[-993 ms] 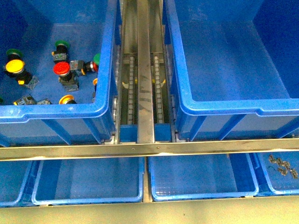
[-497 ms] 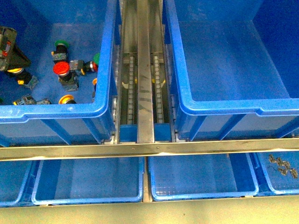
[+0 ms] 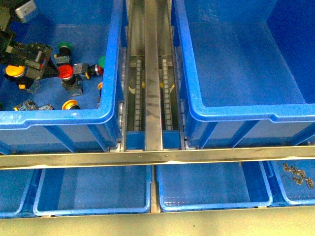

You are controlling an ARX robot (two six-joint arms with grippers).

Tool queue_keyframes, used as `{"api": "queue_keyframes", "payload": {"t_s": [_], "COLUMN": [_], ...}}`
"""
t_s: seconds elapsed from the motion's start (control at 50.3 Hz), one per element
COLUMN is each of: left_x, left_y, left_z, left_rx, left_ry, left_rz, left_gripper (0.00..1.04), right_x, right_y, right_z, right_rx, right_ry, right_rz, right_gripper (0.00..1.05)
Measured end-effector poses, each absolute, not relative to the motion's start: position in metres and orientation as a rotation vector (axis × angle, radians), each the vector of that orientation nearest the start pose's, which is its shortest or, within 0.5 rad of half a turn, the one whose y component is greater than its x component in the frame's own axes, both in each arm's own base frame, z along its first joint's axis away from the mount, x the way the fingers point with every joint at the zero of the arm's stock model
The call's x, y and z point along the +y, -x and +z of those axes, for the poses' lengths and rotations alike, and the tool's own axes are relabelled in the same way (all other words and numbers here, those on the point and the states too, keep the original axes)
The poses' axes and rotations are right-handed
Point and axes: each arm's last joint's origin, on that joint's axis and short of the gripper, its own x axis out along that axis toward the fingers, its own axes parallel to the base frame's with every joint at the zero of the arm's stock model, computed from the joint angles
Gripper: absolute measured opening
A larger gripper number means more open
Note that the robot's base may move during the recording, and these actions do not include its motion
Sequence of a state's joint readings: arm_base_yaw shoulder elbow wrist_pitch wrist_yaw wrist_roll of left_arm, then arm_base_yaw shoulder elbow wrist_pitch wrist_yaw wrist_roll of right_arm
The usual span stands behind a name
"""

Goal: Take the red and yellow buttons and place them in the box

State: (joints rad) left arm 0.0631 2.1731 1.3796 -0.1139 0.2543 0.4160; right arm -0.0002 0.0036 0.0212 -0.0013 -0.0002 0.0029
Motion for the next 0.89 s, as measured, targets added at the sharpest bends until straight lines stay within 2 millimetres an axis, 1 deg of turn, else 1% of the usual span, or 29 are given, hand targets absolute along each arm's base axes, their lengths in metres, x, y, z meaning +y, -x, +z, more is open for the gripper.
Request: {"api": "queue_keyframes", "payload": {"t_s": [0.199,0.298,0.596,0.894], "left_x": [0.013,0.003,-0.019,-0.021], "left_y": [-0.46,-0.467,-0.48,-0.489], "left_z": [0.097,0.087,0.08,0.07], "left_rx": [0.856,0.863,0.852,0.865], "left_ry": [-0.249,-0.254,-0.259,-0.247], "left_rz": [-0.381,-0.403,-0.448,-0.445], "left_gripper": [0.97,0.97,0.97,0.97], "right_x": [0.0,0.0,0.0,0.0], "right_y": [-0.097,-0.097,-0.097,-0.097], "right_z": [0.17,0.17,0.17,0.17], "right_rx": [-0.016,-0.016,-0.016,-0.016], "right_ry": [-0.003,-0.003,-0.003,-0.003], "right_rz": [0.0,0.0,0.0,0.0], "right_gripper": [0.99,0.99,0.99,0.99]}}
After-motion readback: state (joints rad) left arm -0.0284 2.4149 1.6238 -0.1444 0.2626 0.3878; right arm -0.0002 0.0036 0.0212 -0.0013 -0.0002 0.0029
